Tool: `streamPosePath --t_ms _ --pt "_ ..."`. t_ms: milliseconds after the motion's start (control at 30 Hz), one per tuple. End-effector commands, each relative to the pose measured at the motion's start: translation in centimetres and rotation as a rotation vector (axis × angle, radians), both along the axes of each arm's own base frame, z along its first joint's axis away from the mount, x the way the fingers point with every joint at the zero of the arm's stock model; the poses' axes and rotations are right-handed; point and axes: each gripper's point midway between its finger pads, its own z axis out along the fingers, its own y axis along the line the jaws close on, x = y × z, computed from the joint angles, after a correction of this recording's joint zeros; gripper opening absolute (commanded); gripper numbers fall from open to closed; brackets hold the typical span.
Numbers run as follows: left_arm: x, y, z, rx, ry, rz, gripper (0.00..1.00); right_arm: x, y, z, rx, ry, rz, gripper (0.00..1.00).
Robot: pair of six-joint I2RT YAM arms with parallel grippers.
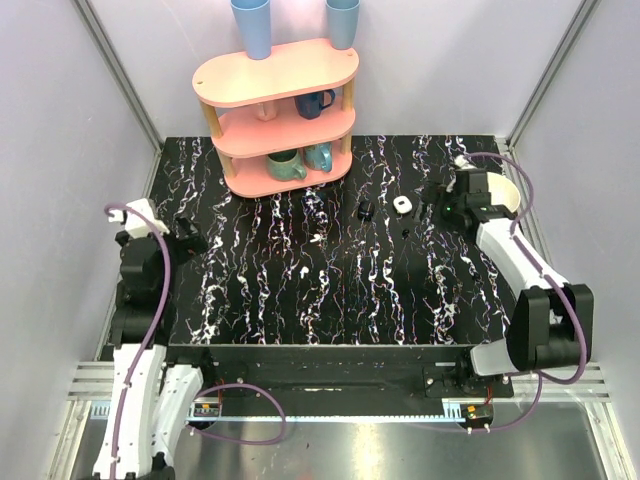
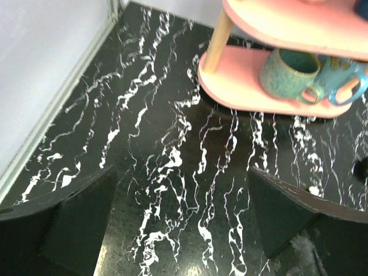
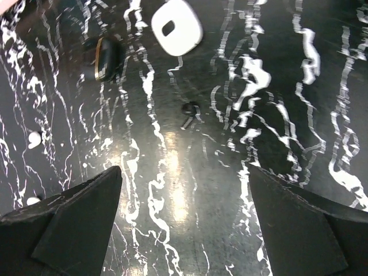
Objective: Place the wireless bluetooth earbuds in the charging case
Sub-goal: Pick up the charging case from the center of the board.
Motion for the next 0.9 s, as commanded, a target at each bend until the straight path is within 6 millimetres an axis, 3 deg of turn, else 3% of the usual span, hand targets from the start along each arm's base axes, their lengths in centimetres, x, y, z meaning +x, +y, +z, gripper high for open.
streamPosePath --t_ms 0,100,167,300,367,467,600,633,700,733,767,833,867 --pt "1.7 -1.6 -1.6 0.011 0.073 -0.105 0.99 1.6 2.5 1.0 -0.106 -0.041 0.111 1.0" --pt "2.2 -1.7 -2.9 0.01 0.161 -0.113 0.99 2.8 1.8 0.8 -0.178 -0.039 0.073 1.0" --pt "2.4 -1.9 -3.2 0.017 0.19 -0.13 0.99 3.1 1.6 0.2 -0.227 -0.049 0.106 1.0" --pt "2.9 -2.1 -4.4 -0.002 0.256 -0.136 0.99 3.8 1.5 0.9 -0.313 -0.114 0.198 1.0" --pt "3.0 -2.0 -4.4 0.004 0.26 -0.135 0.99 4.1 1.4 1.6 -0.329 -0.125 0.211 1.0" --pt "3.0 -1.0 -4.2 0.034 0.262 -0.087 0.99 4.3 1.0 1.0 -0.376 -0.106 0.248 1.0" --pt "2.6 -0.3 -4.0 0.043 0.261 -0.046 0.99 4.2 2.2 -1.0 -0.37 -0.053 0.366 0.97" --pt "2.6 -0.4 -4.2 0.047 0.265 -0.055 0.99 4.5 2.3 -2.4 -0.372 -0.017 0.375 0.95" --pt "2.7 -0.9 -4.3 0.043 0.268 -0.085 0.99 5.5 3.7 -2.8 -0.323 -0.019 0.425 0.93" --pt "2.7 -0.9 -4.2 0.043 0.263 -0.086 0.99 5.8 4.2 -4.5 -0.304 0.02 0.443 0.89" --pt "2.6 -0.9 -4.1 0.043 0.26 -0.086 0.99 6.9 4.6 -4.1 -0.295 0.007 0.449 0.88" --pt "2.5 -0.8 -4.1 0.044 0.259 -0.083 0.99 7.4 4.7 -6.2 -0.292 0.066 0.453 0.86" --pt "2.4 -0.8 -4.0 0.045 0.253 -0.083 0.99 8.1 4.9 -6.1 -0.294 0.058 0.452 0.86"
